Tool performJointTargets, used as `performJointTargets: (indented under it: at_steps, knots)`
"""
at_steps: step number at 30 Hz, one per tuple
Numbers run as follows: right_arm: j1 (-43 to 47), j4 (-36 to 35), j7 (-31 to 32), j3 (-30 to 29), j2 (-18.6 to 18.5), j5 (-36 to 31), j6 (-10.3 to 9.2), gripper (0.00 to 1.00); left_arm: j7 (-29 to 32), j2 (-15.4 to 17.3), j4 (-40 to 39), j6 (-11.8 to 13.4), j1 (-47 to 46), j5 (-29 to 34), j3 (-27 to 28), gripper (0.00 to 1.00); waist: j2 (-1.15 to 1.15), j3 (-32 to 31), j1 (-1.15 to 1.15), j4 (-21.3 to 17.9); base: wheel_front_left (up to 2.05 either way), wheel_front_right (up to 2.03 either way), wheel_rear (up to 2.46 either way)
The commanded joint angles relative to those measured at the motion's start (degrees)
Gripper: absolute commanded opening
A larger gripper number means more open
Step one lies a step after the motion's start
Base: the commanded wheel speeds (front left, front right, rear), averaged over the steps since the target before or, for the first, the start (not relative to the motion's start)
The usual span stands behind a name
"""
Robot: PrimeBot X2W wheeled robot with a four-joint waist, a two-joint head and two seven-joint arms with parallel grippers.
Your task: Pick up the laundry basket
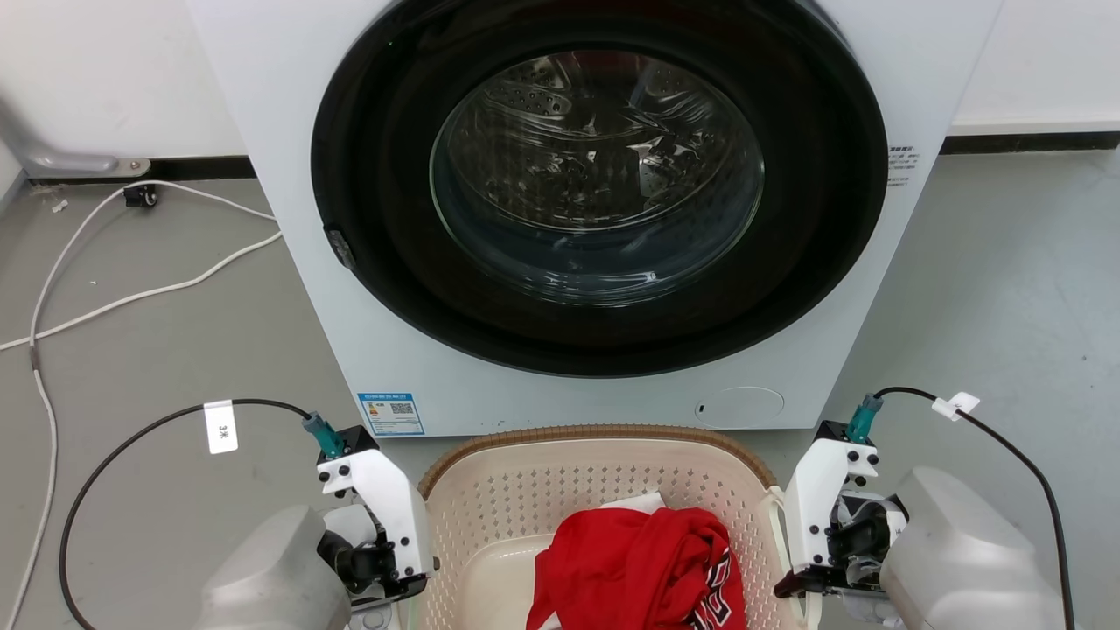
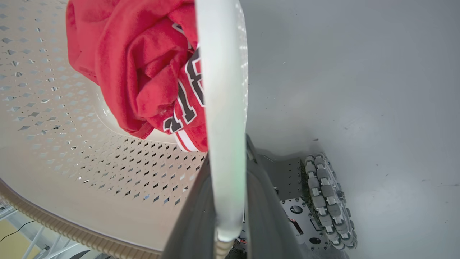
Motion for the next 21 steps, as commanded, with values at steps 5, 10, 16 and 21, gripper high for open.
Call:
performJointTargets:
  at_steps: [5,10,16,21]
  knots:
    - [0.75,0.06,0.43,-1.20,0.48,-0.99,0.17,0.00,-0.74,-0.10,-0.02,-0.31,0.12,-1.03,0.15,0.00,0.00,0.08,0.00,0.03,0.00,0.00,0.00]
    - [0.79,0.06,0.48,-1.94,0.61,-1.69,0.17,0.00,-0.76,-0.28,0.10,-0.31,0.02,-1.13,-0.01,0.00,0.00,0.12,0.00,0.02,0.00,0.00,0.00]
    - [1.04,0.06,0.49,-2.99,0.81,-2.66,0.17,0.00,-0.94,-0.37,0.20,-0.31,0.00,-1.51,-0.29,0.00,0.00,0.06,0.00,0.06,0.00,0.00,0.00]
    - [1.07,0.06,0.66,-3.81,0.91,-3.36,0.17,0.00,-1.12,-0.37,0.26,-0.31,0.01,-1.69,-0.42,0.00,0.00,0.05,0.00,0.03,0.00,0.00,0.00]
